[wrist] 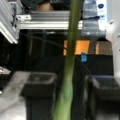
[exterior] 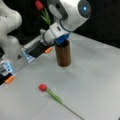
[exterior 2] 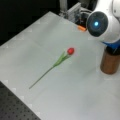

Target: Flower insertion into a vase

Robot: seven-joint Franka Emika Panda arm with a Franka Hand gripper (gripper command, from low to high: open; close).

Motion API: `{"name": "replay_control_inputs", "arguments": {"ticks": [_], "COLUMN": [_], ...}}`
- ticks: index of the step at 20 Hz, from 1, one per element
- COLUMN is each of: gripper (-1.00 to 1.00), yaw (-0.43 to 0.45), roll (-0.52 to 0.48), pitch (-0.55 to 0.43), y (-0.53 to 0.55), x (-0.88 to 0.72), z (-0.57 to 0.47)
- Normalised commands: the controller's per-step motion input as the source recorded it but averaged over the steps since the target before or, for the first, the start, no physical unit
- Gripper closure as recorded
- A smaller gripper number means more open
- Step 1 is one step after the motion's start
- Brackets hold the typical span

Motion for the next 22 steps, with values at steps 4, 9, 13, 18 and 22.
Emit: {"name": "replay_control_inputs", "arguments": {"ticks": [4, 9, 13, 18, 22], "gripper": [-1.0, -1.0, -1.0, -1.0, -1.0], "yaw": [-0.018, 0.016, 0.043, 0.06, 0.114], "roll": [-0.115, -0.142, -0.209, -0.261, -0.208], "pitch": [0.057, 0.082, -0.181, -0.753, -0.895], "y": [-0.09, -0.17, -0.26, -0.35, -0.33], "x": [0.41, 0.44, 0.36, 0.08, -0.27], "z": [0.02, 0.05, 0.03, -0.06, -0.09]}}
